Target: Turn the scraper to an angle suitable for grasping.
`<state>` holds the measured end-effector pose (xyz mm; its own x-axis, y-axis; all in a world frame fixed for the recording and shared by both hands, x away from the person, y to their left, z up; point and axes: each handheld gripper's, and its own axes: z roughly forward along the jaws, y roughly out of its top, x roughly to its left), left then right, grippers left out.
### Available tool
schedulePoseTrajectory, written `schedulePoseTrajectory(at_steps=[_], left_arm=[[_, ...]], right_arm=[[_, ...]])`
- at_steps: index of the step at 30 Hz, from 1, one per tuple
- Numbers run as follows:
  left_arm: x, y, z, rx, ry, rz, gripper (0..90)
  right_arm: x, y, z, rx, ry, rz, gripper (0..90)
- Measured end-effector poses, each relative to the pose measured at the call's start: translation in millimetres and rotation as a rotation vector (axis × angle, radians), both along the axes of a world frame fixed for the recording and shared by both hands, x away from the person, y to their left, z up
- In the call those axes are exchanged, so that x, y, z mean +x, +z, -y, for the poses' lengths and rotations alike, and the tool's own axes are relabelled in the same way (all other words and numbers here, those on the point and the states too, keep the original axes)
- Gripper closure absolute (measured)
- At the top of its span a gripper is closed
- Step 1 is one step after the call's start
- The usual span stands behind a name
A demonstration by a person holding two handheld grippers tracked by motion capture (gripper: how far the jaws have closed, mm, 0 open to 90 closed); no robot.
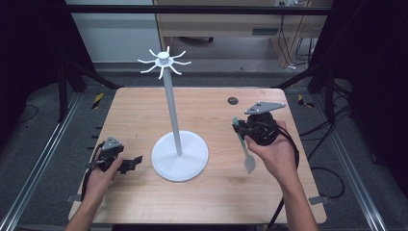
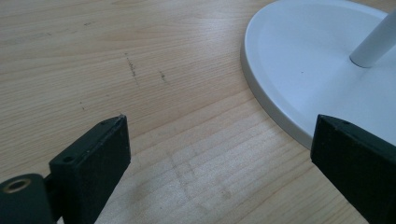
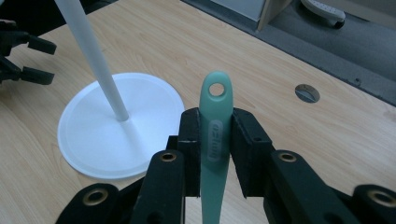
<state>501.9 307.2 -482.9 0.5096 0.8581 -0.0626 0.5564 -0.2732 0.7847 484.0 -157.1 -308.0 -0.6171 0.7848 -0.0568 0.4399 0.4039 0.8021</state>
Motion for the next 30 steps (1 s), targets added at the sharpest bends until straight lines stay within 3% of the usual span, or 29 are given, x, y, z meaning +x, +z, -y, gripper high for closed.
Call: schedulePoseTrajectory(at_steps=[21,30], left_arm=[[-0.1,0.3,-1.3,-0.002,0.006,0.000,4.5],[0.2,0.2,-1.9,-0.003,0.006,0.002,4.5]], right_arm=[[-1.1,42.9,-6.4,0.060,0.000,0.085,74.5],[-3.8,63.4,-17.8,0.088,0.014,0.132,74.5]])
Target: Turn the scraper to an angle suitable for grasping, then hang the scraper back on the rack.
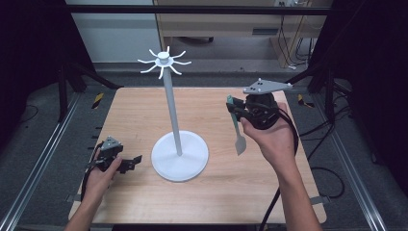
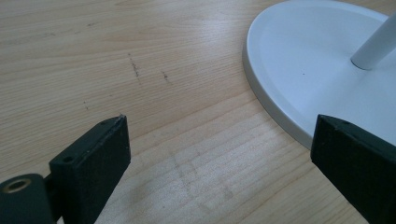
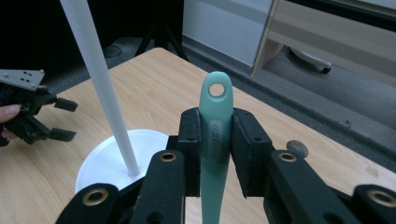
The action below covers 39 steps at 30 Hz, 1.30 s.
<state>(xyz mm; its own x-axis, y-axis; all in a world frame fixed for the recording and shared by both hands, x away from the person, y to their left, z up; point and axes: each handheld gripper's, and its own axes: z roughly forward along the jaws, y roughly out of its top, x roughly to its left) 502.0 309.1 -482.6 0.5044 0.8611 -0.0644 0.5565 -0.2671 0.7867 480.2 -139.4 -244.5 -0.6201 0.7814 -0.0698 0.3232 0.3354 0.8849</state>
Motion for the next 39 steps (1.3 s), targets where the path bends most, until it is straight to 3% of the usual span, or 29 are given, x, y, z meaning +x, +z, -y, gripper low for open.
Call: schedulePoseTrajectory(at_steps=[9,21,39], left_arm=[[-0.3,0.2,-0.6,-0.003,0.004,-0.002,4.5],[-0.1,0.6,-0.5,-0.002,0.004,0.003,4.5],[0.6,0.5,-0.6,0.002,0.009,0.006,4.5]], right_arm=[[-0.6,10.4,-8.7,0.007,0.014,0.017,74.4],[-6.1,29.0,-27.0,0.053,0.056,0.064,74.4],[-13.1,39.3,-51.1,0.118,0.095,0.113,74.4]])
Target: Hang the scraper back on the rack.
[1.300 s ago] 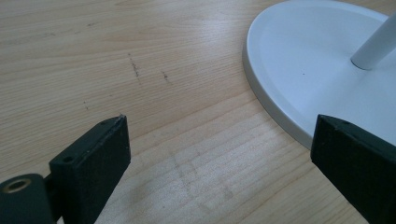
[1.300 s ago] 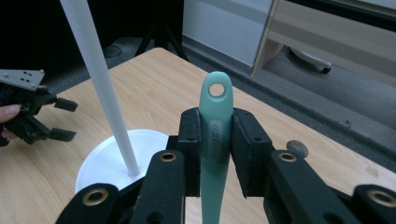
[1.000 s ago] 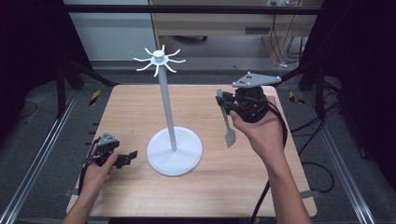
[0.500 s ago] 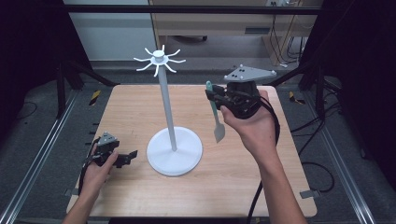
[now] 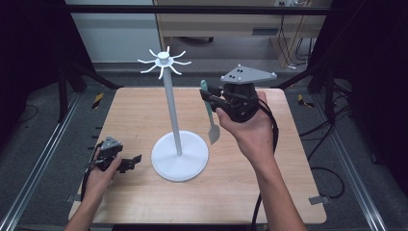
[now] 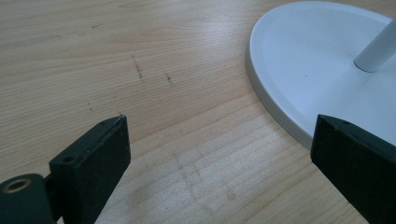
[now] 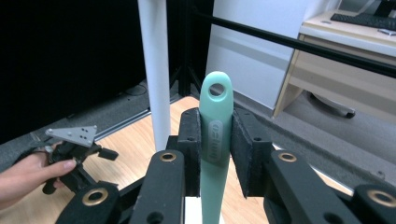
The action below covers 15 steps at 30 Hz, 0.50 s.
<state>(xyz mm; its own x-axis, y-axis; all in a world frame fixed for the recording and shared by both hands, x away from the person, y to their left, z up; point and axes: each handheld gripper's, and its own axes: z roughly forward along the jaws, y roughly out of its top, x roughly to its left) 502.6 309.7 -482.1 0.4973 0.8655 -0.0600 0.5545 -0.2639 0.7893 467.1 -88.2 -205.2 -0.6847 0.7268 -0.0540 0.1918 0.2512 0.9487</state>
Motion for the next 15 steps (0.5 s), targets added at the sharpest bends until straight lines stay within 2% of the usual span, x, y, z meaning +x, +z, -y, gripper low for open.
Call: schedulePoseTrajectory(at_steps=[15], left_arm=[[0.0,0.0,-0.3,-0.007,-0.001,-0.003,4.6]], right_arm=[[-3.0,8.0,-16.3,0.036,0.016,0.018,74.4]])
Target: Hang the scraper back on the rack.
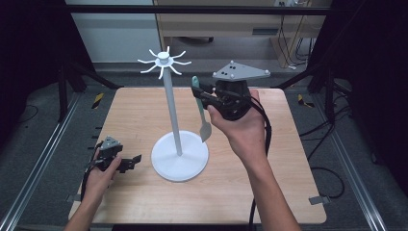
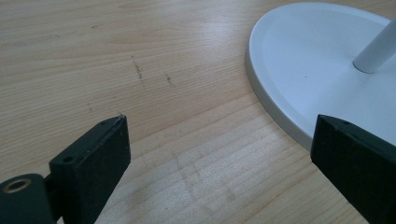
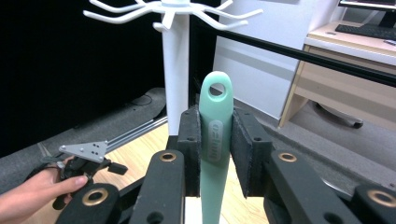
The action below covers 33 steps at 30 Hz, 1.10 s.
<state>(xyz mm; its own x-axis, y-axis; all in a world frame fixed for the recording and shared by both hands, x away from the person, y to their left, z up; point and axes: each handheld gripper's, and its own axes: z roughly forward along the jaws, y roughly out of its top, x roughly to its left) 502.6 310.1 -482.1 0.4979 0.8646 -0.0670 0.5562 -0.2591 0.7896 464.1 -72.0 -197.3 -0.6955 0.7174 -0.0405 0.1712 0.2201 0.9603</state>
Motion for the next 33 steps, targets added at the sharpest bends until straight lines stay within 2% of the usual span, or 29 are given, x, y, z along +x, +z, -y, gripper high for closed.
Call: schedulePoseTrajectory(at_steps=[21,33], left_arm=[[0.2,0.3,-0.5,0.000,0.002,0.000,4.6],[0.1,0.6,-0.1,-0.003,0.000,0.000,4.5]], right_arm=[[-5.6,19.0,-8.4,-0.001,0.015,0.027,74.3],[-4.4,19.1,-11.4,-0.014,0.012,0.023,74.4]])
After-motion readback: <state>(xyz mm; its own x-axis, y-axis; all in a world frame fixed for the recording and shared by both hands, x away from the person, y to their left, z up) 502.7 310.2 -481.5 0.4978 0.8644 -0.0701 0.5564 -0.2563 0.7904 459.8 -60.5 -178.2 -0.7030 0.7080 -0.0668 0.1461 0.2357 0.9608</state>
